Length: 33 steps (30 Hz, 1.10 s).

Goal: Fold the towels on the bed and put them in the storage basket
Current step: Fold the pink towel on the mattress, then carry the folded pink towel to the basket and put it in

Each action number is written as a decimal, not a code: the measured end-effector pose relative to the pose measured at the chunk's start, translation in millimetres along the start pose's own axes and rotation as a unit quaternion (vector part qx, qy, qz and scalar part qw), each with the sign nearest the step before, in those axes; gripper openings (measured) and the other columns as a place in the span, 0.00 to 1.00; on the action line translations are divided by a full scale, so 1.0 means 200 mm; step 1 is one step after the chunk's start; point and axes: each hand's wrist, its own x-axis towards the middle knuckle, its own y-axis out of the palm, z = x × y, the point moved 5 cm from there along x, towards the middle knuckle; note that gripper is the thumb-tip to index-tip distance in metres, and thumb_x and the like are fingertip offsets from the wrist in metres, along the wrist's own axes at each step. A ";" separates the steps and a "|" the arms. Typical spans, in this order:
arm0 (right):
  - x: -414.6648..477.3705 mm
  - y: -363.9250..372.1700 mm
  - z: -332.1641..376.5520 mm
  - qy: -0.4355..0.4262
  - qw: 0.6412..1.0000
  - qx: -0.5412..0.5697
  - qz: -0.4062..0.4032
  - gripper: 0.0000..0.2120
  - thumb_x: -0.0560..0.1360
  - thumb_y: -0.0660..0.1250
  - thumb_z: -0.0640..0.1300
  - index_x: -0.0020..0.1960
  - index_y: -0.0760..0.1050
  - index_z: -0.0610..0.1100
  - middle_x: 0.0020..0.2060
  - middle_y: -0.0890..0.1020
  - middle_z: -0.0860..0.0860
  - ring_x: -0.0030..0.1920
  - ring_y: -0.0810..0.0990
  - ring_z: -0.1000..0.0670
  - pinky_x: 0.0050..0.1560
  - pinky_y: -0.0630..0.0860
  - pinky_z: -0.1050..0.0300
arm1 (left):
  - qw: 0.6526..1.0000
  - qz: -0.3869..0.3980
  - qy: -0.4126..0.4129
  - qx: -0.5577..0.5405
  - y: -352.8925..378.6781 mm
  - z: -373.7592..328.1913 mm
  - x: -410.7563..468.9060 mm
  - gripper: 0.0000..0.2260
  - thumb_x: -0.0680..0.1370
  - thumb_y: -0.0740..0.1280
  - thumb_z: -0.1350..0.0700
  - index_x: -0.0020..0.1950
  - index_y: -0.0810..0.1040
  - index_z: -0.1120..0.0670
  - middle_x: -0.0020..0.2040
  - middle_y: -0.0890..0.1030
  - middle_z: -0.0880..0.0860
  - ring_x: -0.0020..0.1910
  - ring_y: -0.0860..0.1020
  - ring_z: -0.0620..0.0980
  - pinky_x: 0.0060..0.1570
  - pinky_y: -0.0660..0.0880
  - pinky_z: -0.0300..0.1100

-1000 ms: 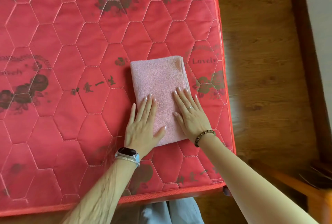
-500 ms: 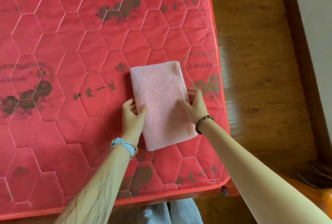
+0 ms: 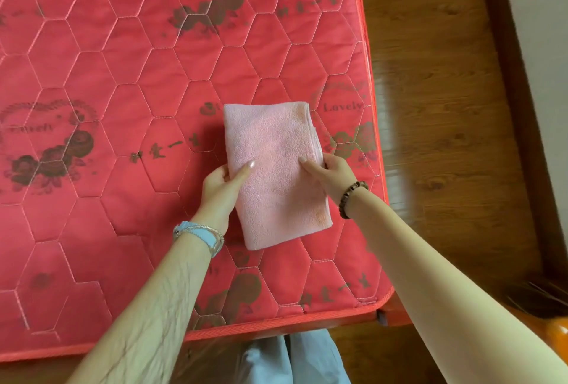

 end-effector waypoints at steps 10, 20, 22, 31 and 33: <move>-0.33 -0.03 0.33 -0.056 0.997 0.044 0.013 0.14 0.75 0.71 0.50 0.40 0.70 0.42 0.35 0.73 0.49 0.37 0.73 0.51 0.37 0.72 0.59 | 0.997 -0.026 0.042 -0.051 -0.11 -0.33 -0.39 0.10 0.76 0.74 0.54 0.55 0.82 0.55 0.53 0.86 0.54 0.57 0.82 0.52 0.61 0.77 0.49; -0.82 -0.05 1.05 -0.138 0.989 0.049 0.030 0.17 0.73 0.71 0.53 0.46 0.74 0.38 0.41 0.79 0.45 0.42 0.78 0.47 0.46 0.79 0.45 | 0.988 -0.041 0.145 -0.044 -0.31 -1.02 -0.92 0.08 0.76 0.73 0.51 0.51 0.82 0.53 0.51 0.85 0.52 0.51 0.83 0.49 0.56 0.77 0.46; -0.93 -0.04 1.18 -0.160 0.985 0.051 0.033 0.13 0.75 0.71 0.50 0.44 0.73 0.41 0.40 0.78 0.46 0.41 0.78 0.47 0.42 0.78 0.49 | 0.985 -0.050 0.157 -0.045 -0.36 -1.12 -1.04 0.11 0.75 0.74 0.50 0.52 0.82 0.54 0.51 0.86 0.53 0.52 0.83 0.51 0.56 0.77 0.47; -1.45 -0.06 1.62 -0.239 0.971 0.028 0.007 0.14 0.74 0.71 0.51 0.42 0.70 0.44 0.38 0.73 0.50 0.39 0.72 0.51 0.39 0.71 0.56 | 0.973 -0.087 0.205 -0.057 -0.54 -1.47 -1.65 0.19 0.70 0.75 0.42 0.50 0.83 0.55 0.48 0.86 0.54 0.48 0.81 0.51 0.50 0.75 0.48; -1.59 -0.08 1.72 -0.265 0.963 0.035 0.015 0.16 0.72 0.71 0.54 0.42 0.70 0.43 0.37 0.72 0.49 0.38 0.71 0.51 0.38 0.70 0.54 | 0.969 -0.083 0.227 -0.049 -0.58 -1.57 -1.80 0.22 0.68 0.74 0.38 0.49 0.83 0.55 0.49 0.86 0.56 0.45 0.80 0.49 0.47 0.74 0.47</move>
